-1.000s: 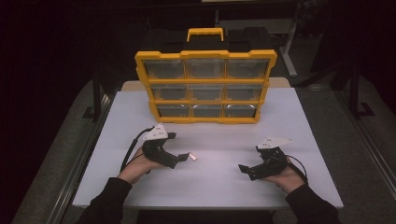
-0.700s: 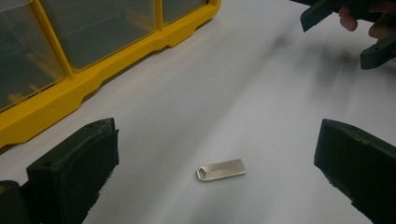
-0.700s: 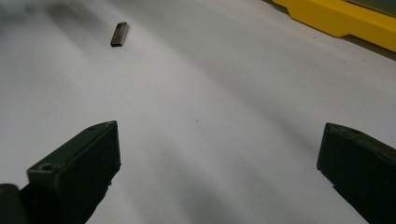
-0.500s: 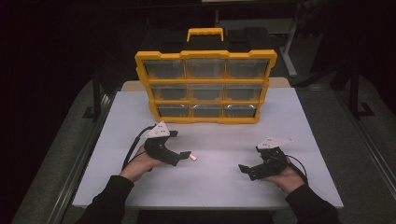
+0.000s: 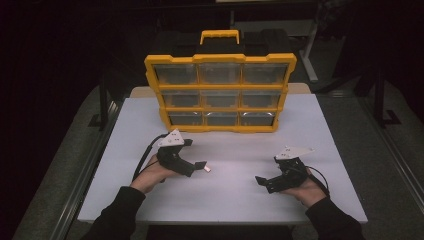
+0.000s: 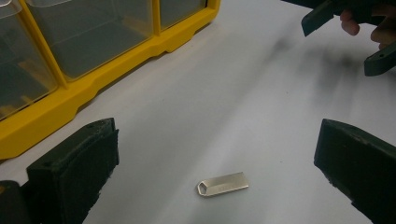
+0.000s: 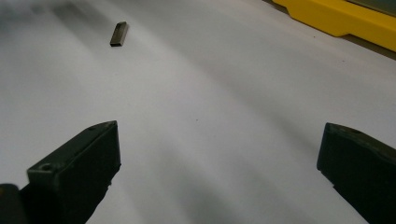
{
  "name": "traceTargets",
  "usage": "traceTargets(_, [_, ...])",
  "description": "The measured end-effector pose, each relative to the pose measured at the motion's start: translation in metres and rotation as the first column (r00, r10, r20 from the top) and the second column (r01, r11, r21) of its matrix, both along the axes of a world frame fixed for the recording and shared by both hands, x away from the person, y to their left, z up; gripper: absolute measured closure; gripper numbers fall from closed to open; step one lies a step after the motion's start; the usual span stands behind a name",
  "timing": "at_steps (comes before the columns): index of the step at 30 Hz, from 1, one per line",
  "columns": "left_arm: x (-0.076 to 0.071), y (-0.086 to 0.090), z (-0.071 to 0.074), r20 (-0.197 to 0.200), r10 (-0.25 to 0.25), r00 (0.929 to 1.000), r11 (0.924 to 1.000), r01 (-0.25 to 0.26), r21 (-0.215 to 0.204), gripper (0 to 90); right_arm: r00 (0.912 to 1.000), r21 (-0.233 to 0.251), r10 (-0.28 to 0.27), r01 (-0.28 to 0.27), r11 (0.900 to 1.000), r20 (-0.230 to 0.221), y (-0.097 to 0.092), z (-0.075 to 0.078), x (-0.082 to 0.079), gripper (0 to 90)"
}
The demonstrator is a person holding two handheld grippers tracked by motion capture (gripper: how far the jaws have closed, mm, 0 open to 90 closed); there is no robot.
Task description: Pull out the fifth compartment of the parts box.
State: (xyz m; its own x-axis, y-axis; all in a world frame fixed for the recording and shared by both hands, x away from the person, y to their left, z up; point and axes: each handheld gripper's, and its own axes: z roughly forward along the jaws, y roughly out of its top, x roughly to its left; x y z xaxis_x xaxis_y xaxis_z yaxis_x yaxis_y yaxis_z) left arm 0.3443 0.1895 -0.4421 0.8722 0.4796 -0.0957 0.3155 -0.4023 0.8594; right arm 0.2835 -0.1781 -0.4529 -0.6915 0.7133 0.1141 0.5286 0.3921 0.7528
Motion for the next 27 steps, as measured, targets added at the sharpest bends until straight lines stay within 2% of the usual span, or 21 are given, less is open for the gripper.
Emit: traceTargets(27, [0.007,-0.011,0.0,0.0,0.004,1.0,0.9998,-0.004,-0.02,0.0,1.0,-0.002,0.0,0.0,1.0,-0.003,0.0,0.0,0.0,0.0])
